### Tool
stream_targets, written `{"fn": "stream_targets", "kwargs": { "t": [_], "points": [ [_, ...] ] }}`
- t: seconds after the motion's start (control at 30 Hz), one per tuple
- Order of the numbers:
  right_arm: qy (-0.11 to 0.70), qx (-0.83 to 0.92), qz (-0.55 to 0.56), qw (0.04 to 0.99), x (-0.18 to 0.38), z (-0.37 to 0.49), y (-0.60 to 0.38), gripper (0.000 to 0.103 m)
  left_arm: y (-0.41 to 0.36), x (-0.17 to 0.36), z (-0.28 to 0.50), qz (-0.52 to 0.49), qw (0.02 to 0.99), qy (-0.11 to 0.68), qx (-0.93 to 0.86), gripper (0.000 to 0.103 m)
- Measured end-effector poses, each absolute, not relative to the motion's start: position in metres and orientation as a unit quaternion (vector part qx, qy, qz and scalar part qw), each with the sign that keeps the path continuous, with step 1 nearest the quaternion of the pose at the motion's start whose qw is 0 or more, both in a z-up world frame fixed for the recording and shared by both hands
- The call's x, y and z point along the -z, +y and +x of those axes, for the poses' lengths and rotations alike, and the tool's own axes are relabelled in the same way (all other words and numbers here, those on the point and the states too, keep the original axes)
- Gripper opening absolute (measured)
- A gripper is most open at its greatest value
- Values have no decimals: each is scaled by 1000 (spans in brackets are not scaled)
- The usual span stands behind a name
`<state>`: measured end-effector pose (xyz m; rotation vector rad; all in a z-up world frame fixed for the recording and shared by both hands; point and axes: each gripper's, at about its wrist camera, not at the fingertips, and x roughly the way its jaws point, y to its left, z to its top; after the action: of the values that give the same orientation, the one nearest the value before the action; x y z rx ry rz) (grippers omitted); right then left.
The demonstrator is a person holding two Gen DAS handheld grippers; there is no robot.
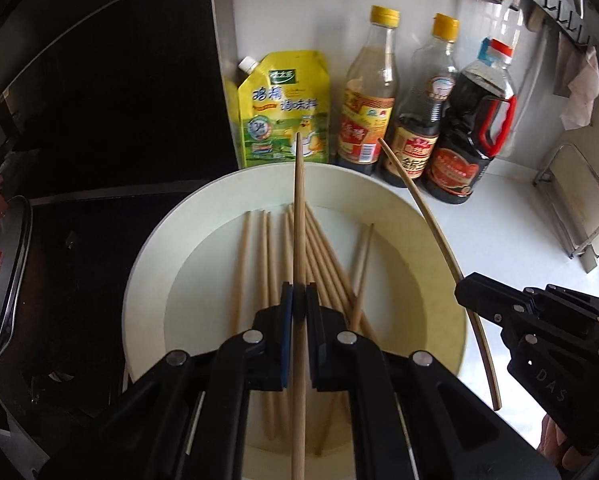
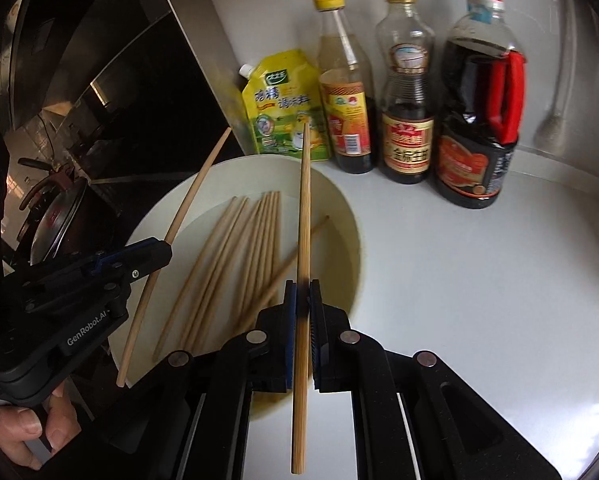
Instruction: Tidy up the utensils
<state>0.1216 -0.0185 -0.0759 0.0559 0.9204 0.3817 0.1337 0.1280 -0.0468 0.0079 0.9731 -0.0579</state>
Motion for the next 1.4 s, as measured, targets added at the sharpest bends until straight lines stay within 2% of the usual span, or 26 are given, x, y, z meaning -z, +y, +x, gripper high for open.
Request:
{"fn": "stream_targets", "kwargs": {
  "t": [0.43,0.5,0.57,0.6,0.63,0.67,0.83,0.87,1.2,1.4],
  "points": [
    [493,-193,7,849,106,155,28,6,162,91,160,-24,858,512,16,8],
    [494,-188,9,849,107,155,25,7,165,92,160,-27,858,513,11,11],
    [491,-189,15,850,105,154,22,8,167,90,160,-30,859,511,7,25],
    [488,-186,13,853,104,153,21,9,168,88,159,-31,861,508,6,35],
    [486,-183,10,855,102,151,20,9,169,87,159,-31,862,506,3,49],
    [484,-181,8,856,101,150,19,9,170,84,157,-32,864,502,1,57],
    [477,-171,10,862,94,141,11,10,173,70,149,-35,871,490,-3,59],
    [476,-170,10,863,93,138,10,11,173,67,147,-35,872,488,-4,62],
    [463,-162,3,871,78,120,7,24,171,49,124,-20,879,476,-14,62],
    [461,-157,-5,873,72,108,10,26,174,41,112,-18,882,470,-22,67]
  ]
}}
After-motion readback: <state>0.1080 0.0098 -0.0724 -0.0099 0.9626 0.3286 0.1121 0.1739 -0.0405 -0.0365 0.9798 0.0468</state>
